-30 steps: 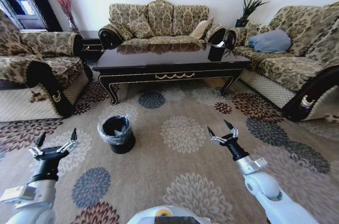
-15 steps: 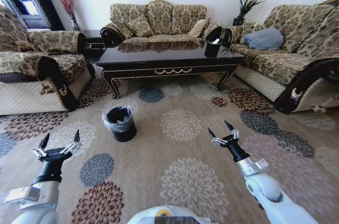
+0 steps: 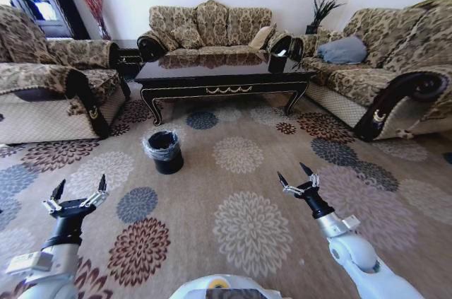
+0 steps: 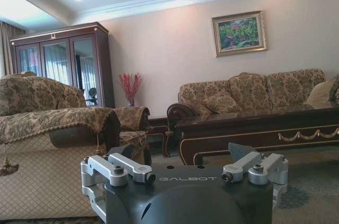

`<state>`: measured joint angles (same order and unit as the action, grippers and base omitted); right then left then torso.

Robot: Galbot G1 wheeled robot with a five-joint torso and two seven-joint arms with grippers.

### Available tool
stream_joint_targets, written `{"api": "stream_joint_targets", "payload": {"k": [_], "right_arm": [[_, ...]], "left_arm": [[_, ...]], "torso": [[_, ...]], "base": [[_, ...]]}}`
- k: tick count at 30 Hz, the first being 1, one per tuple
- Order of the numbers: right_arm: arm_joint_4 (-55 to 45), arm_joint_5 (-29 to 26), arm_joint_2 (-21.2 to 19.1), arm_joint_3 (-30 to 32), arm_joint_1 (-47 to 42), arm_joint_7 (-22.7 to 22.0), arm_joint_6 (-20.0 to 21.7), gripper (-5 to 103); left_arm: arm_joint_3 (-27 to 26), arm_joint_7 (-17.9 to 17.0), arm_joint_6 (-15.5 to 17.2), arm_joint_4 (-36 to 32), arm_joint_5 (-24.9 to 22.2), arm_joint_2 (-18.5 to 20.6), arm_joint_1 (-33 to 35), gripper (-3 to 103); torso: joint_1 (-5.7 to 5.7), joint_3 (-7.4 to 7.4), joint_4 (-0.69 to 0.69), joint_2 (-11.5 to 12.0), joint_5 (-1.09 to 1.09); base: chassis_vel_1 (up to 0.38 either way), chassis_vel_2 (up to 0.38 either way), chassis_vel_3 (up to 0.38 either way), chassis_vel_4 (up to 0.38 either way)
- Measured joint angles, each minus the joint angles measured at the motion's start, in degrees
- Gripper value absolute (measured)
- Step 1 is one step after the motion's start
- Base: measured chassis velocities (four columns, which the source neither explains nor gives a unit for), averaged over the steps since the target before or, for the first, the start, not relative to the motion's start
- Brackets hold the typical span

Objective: Move to the front of the table and pick up the trash from the floor, then place it into the trash bin.

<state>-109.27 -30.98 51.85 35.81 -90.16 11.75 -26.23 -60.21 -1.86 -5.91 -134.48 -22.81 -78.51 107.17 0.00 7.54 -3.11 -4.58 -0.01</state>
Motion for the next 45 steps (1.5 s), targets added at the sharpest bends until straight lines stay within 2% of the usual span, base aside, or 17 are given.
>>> {"api": "stream_joint_targets", "payload": {"k": [12,28,32,45], "right_arm": [[0.63,-0.26,-0.20,-0.21,0.41,1.06,-0.50,100],[1.73,-0.19,-0.19,-0.43,0.85,1.21,-1.56,100],[1.70,0.11,-0.02,-0.30,0.32,1.53,-1.91,100],[1.38,-0.36,0.47,-0.27,-0.30,1.65,-4.11,100]], "left_arm": [[0.45,0.00,-0.66,0.71,1.01,-0.87,0.09,100],[1.40,0.00,-1.00,1.41,2.03,-1.32,-0.18,100],[1.67,0.00,-1.02,1.44,2.21,-1.32,-0.25,100],[2.00,-0.04,-1.32,0.70,2.75,-1.51,0.21,100]], "torso": [[0.01,0.01,0.01,0.01,0.00],[0.00,-0.01,0.00,0.00,0.04],[0.00,0.00,0.01,0.00,-0.02],[-0.01,-0.02,0.01,0.00,0.00]], "base": [[0.128,-0.135,-0.133,0.143],[0.161,-0.338,-0.163,0.339],[0.169,-0.158,-0.165,0.153],[0.177,-0.142,-0.174,0.152]]}}
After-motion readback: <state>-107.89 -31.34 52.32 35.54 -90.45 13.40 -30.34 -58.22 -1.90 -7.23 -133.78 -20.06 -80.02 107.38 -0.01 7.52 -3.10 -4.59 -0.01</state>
